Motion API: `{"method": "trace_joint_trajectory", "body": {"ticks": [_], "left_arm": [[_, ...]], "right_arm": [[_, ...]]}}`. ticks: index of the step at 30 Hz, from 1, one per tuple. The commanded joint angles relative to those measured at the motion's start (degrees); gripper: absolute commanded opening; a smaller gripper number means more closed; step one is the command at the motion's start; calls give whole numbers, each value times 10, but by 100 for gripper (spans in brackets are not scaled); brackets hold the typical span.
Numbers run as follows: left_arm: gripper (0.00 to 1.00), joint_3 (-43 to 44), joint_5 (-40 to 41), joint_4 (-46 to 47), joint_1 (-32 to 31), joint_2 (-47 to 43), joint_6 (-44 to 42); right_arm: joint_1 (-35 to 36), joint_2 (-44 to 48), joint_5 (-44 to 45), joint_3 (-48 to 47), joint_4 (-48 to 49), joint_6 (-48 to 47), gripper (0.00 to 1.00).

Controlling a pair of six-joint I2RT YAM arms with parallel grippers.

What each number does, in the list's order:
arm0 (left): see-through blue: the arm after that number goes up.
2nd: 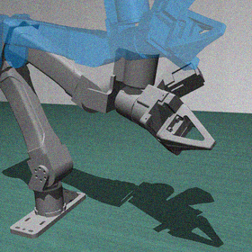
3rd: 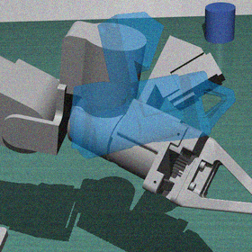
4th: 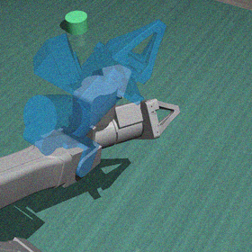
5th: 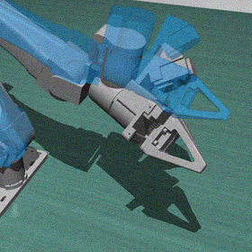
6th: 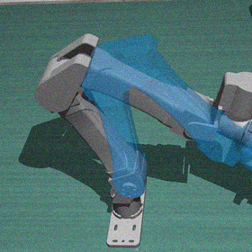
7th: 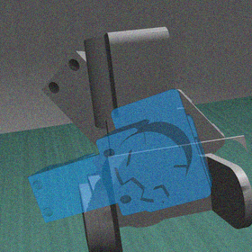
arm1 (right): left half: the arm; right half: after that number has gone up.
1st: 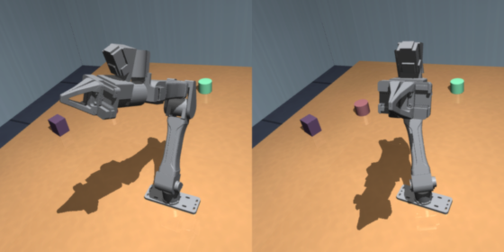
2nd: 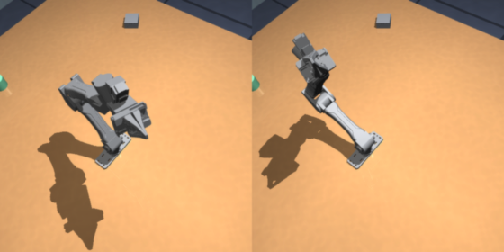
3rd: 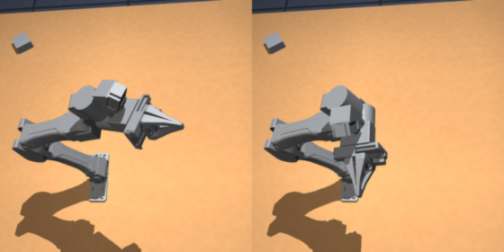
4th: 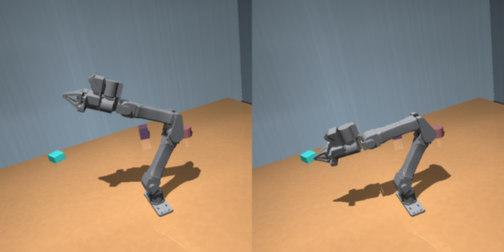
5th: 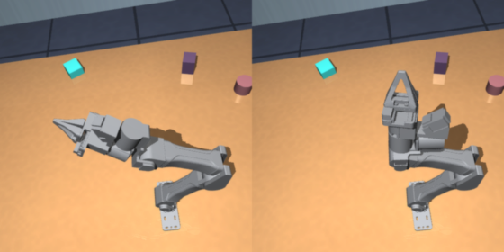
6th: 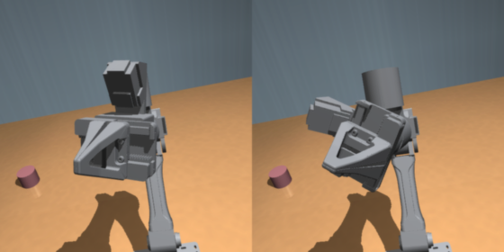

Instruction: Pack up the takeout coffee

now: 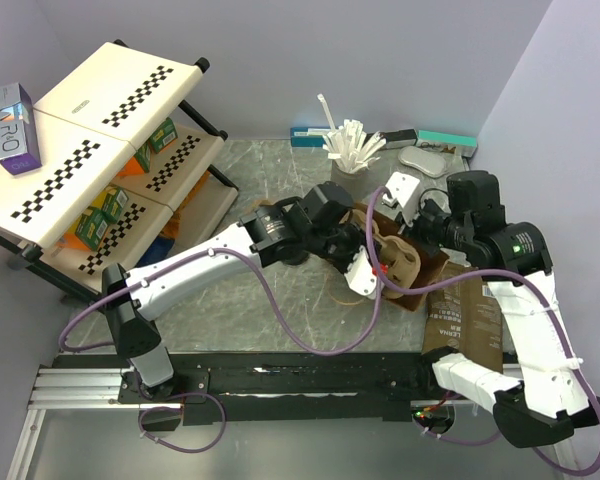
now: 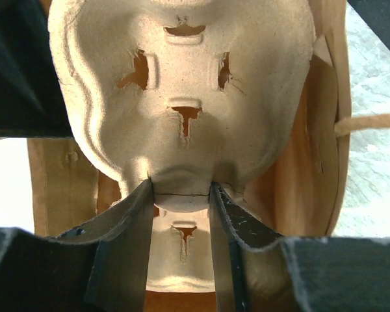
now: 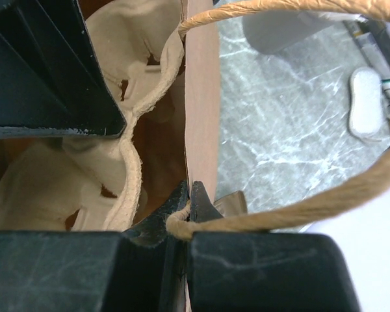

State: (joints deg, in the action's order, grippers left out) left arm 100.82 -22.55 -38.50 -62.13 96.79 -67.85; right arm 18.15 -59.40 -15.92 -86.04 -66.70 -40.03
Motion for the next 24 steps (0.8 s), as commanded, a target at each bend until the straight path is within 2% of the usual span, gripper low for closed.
{"method": "trace_joint_trajectory", "body": {"ticks": [1, 6, 9, 11, 14, 17, 21, 24], "left_arm": [[1, 7, 35, -17, -22, 8, 2], [1, 26, 71, -21, -44, 28, 36], [1, 85, 98, -57, -54, 70, 61], [1, 172, 121, -123, -62, 122, 66], [1, 227, 149, -168, -81, 161, 68], [1, 197, 167, -157, -95, 151, 72], [1, 108, 173, -82, -98, 115, 81], [1, 74, 193, -48, -99, 100, 103]], "right_arm": [[4, 4, 0, -37, -33, 17, 0], [9, 8, -2, -45, -53, -8, 0], [15, 45, -9, -10, -43, -36, 0], [19, 84, -12, 32, -31, -47, 0], [25, 111, -8, 62, -20, -47, 0], [25, 120, -15, 62, -27, -35, 0], [24, 132, -16, 88, -10, -6, 0], [25, 132, -21, 88, -4, 18, 0]]}}
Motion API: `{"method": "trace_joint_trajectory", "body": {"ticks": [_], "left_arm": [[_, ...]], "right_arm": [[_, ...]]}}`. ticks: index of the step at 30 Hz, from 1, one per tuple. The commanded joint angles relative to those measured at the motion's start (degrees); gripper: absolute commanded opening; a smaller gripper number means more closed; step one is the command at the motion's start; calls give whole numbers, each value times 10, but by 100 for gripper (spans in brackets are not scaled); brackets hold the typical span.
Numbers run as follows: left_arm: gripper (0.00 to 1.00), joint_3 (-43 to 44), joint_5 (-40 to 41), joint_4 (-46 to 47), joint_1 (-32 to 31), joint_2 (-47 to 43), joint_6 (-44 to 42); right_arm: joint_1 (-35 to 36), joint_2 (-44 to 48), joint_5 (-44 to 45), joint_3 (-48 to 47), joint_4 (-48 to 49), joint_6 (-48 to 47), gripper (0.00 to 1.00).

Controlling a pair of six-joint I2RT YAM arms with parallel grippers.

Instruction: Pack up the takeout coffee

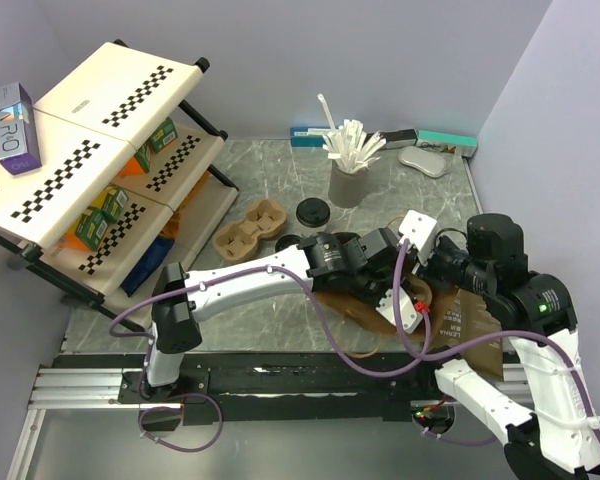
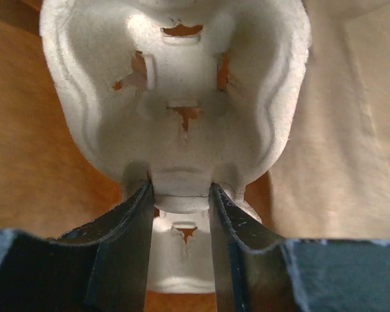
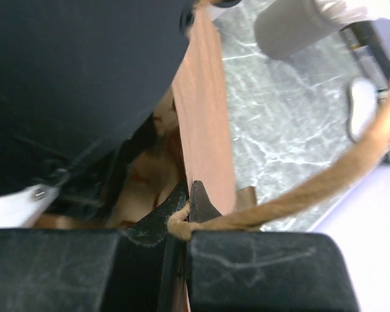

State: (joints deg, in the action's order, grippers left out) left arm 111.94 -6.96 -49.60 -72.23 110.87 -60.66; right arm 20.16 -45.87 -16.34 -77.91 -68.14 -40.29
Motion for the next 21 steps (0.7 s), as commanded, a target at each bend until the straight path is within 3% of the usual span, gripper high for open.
{"method": "trace_joint_trajectory", "body": {"ticks": [1, 8, 11, 21], "left_arm": [[1, -41, 60, 78, 2, -37, 41], [1, -102, 168, 188, -4, -44, 108], [1, -131, 178, 227, -5, -59, 124], [1, -116, 203, 207, -11, -21, 170]], "right_arm": [[5, -2, -19, 5, 10, 21, 0], [5, 2, -9, 4, -13, 23, 0], [5, -1, -11, 0, -12, 35, 0], [4, -11, -27, -3, -10, 49, 0]]}}
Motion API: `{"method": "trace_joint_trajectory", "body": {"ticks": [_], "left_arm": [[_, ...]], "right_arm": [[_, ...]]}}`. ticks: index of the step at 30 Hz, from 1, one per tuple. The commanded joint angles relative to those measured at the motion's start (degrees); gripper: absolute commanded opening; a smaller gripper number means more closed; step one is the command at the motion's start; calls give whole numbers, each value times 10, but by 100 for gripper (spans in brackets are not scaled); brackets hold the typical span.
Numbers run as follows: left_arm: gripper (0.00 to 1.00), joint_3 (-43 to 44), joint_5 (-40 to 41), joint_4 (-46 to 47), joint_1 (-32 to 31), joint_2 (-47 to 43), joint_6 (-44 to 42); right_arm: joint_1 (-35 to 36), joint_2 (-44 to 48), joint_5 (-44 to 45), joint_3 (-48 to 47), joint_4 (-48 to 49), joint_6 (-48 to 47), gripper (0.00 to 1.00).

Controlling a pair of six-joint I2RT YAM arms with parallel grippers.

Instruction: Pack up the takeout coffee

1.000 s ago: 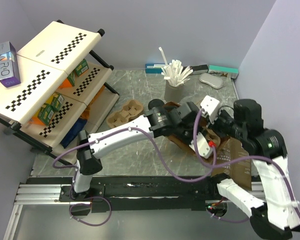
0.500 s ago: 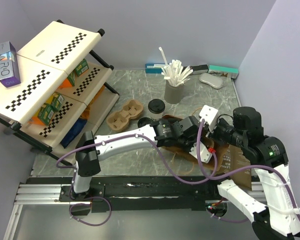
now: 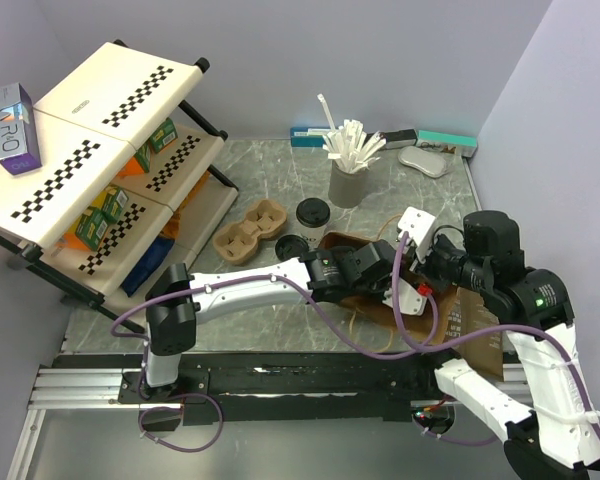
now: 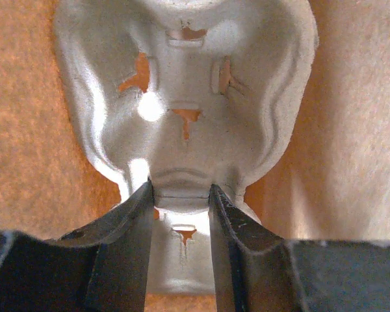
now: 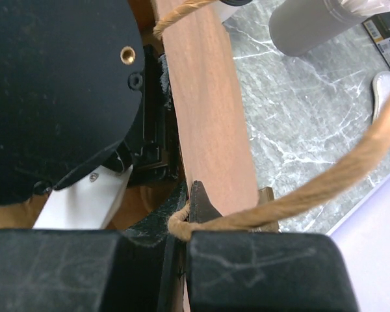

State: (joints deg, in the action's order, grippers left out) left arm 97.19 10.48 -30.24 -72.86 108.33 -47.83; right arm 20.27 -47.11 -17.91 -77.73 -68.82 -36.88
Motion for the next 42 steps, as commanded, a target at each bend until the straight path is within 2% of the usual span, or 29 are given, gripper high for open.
{"method": "trace_joint_trajectory", "body": {"ticks": [1, 5, 14, 19, 25, 42], "left_arm": [[1, 34, 31, 9, -4, 8, 51], [1, 41, 32, -10, -8, 22, 59], [1, 1, 67, 36, -14, 0, 61], [1, -12, 56, 23, -15, -8, 64], [1, 5, 49, -9, -13, 21, 57], [1, 56, 91, -11, -15, 94, 56]], "right_arm": [[4, 4, -13, -3, -3, 17, 0], [4, 8, -20, 2, 1, 27, 0], [-1, -8, 48, 6, 47, 65, 0], [-4, -18, 75, -5, 64, 64, 0], [-2, -21, 47, -21, 47, 38, 0], [11, 22, 16, -15, 32, 38, 0]]}}
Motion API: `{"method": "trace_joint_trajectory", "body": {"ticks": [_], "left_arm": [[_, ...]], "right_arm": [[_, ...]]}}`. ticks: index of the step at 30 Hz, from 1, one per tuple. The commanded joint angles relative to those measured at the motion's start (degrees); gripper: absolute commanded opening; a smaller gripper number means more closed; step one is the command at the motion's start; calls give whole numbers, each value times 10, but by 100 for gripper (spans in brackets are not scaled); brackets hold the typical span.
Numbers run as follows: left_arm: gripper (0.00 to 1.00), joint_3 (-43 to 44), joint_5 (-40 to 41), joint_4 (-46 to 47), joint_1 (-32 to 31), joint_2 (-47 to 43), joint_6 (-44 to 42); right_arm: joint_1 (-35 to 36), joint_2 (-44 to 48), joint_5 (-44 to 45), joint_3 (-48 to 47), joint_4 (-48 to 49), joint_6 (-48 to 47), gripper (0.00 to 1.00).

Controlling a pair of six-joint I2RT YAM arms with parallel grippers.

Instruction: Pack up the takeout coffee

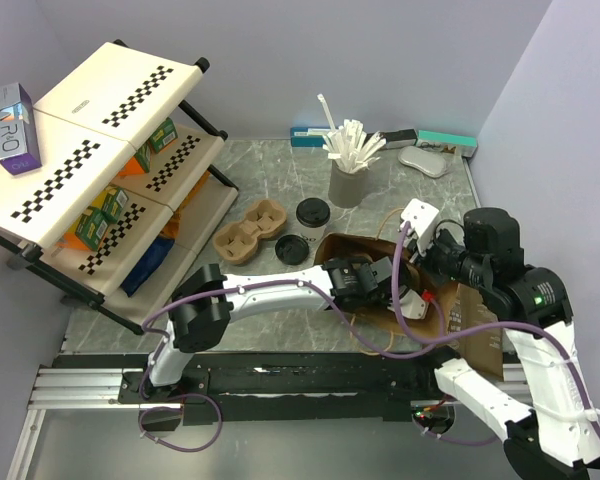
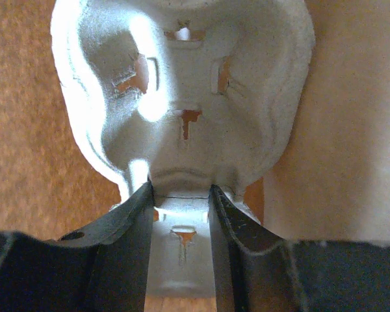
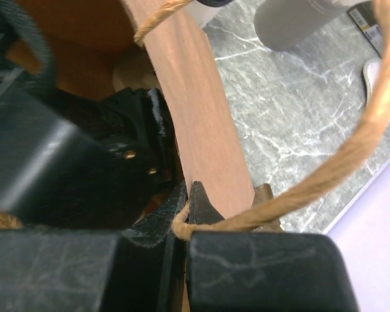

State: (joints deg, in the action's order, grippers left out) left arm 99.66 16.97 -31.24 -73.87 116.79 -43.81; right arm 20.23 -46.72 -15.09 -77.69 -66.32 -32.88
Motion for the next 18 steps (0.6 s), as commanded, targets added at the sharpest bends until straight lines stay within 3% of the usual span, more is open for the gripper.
{"method": "trace_joint_trajectory", "body": {"ticks": [1, 12, 18], "left_arm": [[1, 29, 31, 0, -5, 12, 19], [1, -10, 58, 88, -5, 33, 14], [1, -54, 29, 99, -16, 23, 9]], "right_arm": [[13, 23, -15, -11, 4, -7, 0], [39, 58, -36, 35, -25, -26, 0], [42, 65, -1, 59, 24, 6, 0]]}}
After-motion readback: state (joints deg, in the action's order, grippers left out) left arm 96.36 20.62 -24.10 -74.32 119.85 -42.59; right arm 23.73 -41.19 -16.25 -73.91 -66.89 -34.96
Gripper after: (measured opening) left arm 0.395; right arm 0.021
